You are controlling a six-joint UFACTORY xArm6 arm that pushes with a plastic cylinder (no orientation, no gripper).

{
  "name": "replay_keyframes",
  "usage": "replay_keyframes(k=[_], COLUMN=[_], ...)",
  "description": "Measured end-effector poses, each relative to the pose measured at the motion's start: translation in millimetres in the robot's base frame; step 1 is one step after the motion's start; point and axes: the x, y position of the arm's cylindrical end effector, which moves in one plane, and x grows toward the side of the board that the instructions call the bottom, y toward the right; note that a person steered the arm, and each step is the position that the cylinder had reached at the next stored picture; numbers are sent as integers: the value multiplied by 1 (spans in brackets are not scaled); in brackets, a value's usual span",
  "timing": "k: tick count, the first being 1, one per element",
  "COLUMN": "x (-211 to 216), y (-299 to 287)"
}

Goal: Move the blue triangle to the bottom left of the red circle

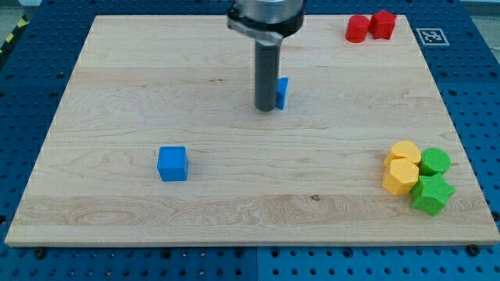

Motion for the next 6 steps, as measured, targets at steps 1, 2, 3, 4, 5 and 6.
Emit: replay_keyframes(k=[1,2,3,4,5,6], x=[-28,-55,-86,-115,-125,-124], y=[32,59,94,125,134,112])
